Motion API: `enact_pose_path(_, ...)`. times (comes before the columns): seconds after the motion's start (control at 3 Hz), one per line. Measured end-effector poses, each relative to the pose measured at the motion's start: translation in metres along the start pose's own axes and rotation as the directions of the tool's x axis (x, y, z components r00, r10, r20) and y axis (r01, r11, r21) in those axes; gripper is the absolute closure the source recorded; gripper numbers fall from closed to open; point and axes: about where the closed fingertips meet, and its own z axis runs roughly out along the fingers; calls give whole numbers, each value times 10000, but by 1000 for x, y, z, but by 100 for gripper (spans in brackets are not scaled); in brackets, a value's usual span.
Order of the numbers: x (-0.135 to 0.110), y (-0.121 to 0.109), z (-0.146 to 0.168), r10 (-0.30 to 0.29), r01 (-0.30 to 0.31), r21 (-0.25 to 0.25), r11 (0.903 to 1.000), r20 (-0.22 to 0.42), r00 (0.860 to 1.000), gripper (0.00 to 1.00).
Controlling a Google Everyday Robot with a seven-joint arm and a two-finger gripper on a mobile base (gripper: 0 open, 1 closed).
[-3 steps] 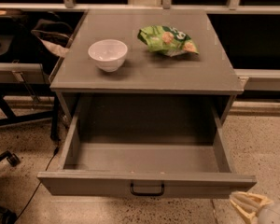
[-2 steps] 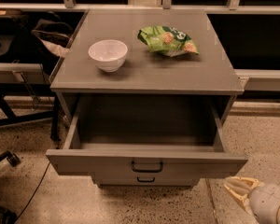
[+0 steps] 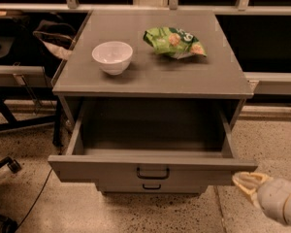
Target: Close top drawer
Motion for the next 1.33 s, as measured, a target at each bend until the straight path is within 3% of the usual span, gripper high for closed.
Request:
enact_pose_path(0.33,-15,-13,16,-166,166,29,9999,59,9998,100)
enact_pose_path(0.67,-42,-25,48,-294,302,-256,9992,290,9991,100)
enact_pose_path(1.0,-45,-26,51,-309,319,-292,9991,319,9990,100)
enact_pose_path(1.33,-85,-38,99,-329,364,-691,9969,503,9982,100)
